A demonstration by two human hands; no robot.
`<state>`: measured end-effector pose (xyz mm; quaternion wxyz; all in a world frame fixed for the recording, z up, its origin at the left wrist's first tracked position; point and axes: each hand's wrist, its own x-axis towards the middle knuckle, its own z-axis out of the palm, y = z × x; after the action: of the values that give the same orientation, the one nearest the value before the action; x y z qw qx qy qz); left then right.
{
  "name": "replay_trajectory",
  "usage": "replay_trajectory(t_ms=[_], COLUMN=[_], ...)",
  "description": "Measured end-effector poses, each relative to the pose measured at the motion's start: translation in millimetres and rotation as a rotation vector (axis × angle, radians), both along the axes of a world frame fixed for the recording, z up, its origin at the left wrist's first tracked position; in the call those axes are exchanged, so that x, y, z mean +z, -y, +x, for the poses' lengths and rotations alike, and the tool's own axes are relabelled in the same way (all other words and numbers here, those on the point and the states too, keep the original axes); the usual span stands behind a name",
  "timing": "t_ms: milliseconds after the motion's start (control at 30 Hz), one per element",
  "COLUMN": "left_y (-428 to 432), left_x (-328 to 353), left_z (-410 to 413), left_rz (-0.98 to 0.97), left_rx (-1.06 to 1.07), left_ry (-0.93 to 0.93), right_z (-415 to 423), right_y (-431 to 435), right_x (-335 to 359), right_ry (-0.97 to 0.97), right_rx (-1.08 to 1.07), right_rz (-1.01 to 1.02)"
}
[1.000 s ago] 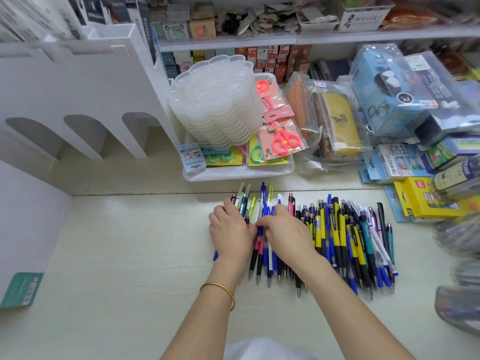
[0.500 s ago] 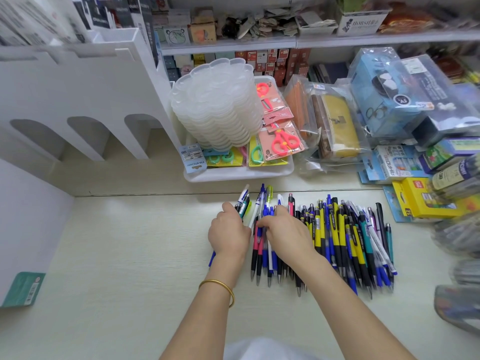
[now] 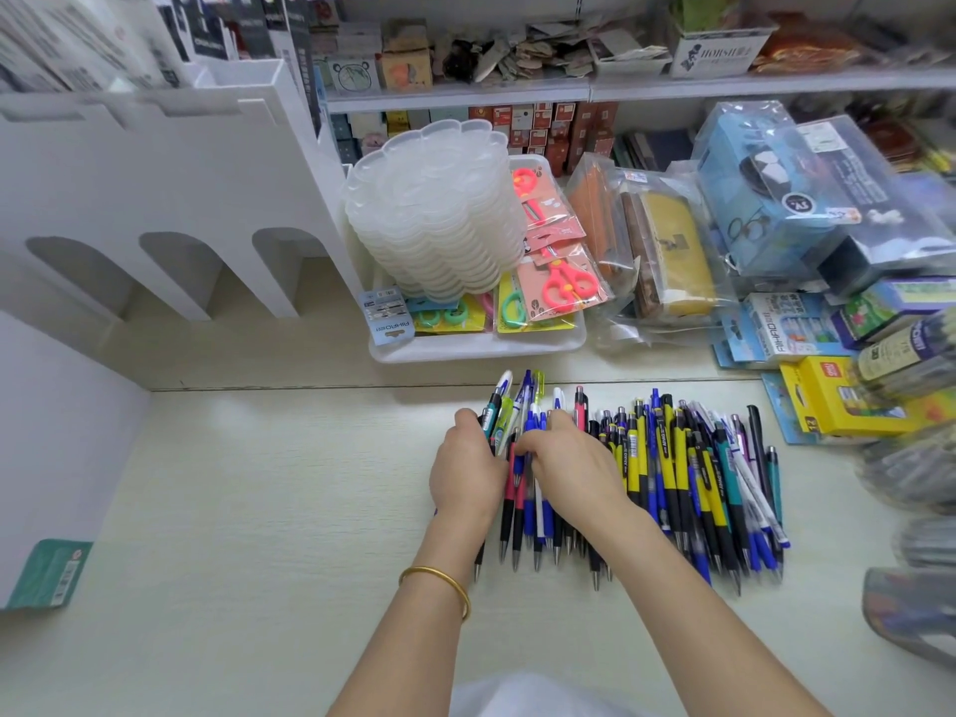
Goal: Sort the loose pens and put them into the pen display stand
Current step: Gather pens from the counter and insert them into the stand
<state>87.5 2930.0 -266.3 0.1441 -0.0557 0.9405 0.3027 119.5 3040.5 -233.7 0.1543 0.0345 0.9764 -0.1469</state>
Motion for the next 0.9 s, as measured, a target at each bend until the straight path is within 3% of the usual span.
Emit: replay_trajectory(t_ms=[133, 467, 700, 900], left_y=[-2, 28, 39, 52], left_x=[5, 18, 30, 38], left_z=[0, 7, 11, 13], left_rz=[-0.048, 0.082, 0.504, 0.689], left_rx=[0.026, 0.125, 0.266, 0.321], left_ry=[0.037, 0.133, 0.216, 0.268], right_z=[0, 0, 1, 5], right_y=[0, 3, 6, 14], right_x=[1, 2, 6, 5], right_ry=[-0.003, 0.026, 0.032, -0.029], right_rx=[0.003, 0.003, 0.019, -0.034], right_rz=[-0.003, -0.009, 0.003, -0.049])
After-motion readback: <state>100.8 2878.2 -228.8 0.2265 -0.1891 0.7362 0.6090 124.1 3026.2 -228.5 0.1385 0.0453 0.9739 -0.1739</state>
